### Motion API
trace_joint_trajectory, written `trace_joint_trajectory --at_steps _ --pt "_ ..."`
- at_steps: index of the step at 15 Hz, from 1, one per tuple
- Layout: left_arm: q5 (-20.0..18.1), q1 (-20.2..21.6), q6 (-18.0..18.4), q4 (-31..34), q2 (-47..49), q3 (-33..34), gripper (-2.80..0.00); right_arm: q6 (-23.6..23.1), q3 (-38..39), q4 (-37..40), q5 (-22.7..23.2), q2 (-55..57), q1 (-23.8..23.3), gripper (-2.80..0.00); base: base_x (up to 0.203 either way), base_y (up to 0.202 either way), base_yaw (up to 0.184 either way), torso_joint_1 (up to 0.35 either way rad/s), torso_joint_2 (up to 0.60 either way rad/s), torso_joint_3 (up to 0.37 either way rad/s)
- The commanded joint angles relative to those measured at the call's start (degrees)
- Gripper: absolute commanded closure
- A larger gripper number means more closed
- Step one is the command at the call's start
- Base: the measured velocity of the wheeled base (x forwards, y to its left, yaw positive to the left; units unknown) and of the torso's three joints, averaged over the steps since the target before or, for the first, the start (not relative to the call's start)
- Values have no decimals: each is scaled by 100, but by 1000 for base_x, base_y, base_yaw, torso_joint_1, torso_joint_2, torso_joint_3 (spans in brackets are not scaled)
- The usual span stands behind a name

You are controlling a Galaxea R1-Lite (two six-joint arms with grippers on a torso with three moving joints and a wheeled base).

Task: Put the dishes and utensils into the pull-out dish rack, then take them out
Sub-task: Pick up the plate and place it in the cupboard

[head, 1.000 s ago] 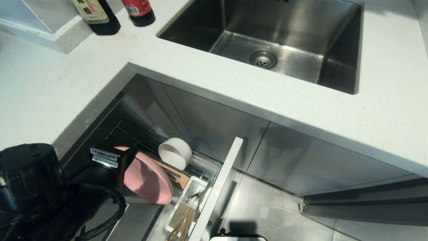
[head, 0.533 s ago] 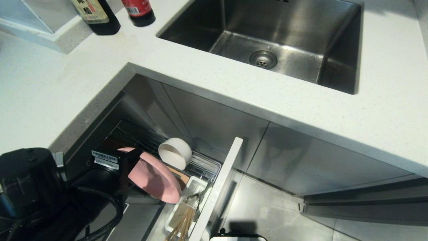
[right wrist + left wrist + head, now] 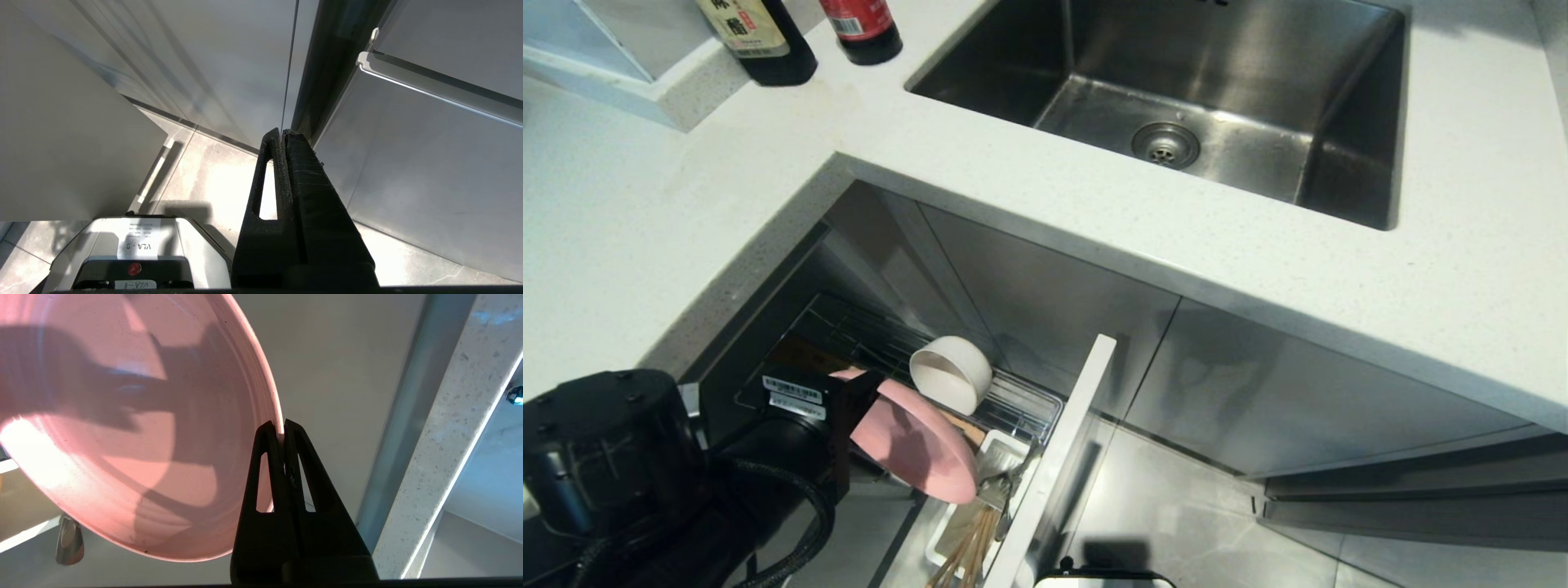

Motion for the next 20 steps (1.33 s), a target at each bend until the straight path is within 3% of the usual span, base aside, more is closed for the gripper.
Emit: trace_joint_trajectory --at_steps 1,6,20 --pt "-35 60 -46 -159 58 16 0 5 9 0 -1 2 2 0 0 0 0 0 0 0" --pt "-458 457 -59 -309 238 75 0 0 9 0 -1 2 2 0 0 0 0 0 0 0" --pt "-569 607 -244 -564 163 134 0 0 9 0 -1 2 2 0 0 0 0 0 0 0"
